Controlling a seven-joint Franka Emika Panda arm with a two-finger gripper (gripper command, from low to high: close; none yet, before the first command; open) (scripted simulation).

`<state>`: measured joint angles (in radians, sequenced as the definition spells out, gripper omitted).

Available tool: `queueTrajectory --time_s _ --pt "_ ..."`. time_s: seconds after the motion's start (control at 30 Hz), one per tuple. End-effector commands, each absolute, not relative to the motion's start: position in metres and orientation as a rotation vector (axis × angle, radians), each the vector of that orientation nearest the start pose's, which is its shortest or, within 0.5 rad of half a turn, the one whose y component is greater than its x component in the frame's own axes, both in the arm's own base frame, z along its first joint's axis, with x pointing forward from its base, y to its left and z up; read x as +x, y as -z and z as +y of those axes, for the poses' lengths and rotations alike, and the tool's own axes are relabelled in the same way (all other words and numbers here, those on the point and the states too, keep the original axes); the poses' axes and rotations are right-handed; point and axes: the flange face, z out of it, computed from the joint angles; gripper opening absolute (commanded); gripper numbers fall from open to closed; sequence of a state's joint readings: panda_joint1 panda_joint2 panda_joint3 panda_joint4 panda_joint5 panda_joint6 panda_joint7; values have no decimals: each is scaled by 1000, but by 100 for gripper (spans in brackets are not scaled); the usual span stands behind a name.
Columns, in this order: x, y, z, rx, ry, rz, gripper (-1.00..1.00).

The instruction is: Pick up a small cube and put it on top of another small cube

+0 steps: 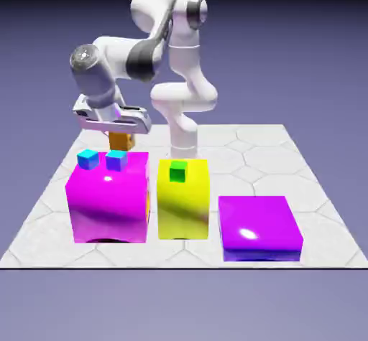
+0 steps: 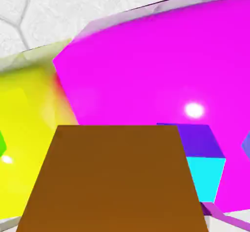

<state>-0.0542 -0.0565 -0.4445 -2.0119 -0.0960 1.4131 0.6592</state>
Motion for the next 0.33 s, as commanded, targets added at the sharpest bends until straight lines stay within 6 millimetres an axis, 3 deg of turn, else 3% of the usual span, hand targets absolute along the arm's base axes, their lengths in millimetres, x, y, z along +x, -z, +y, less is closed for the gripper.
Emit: queueTrajectory --time_s 0.0,0.2,0.23,0.3 --pt "408 -446 -239 -2643 -869 1695 -100" --pt "383 -384 -230 -2643 -869 1695 -100" --pt "383 -384 -230 -2643 -869 1695 100" --pt "388 -395 -232 -2643 -869 1695 100"
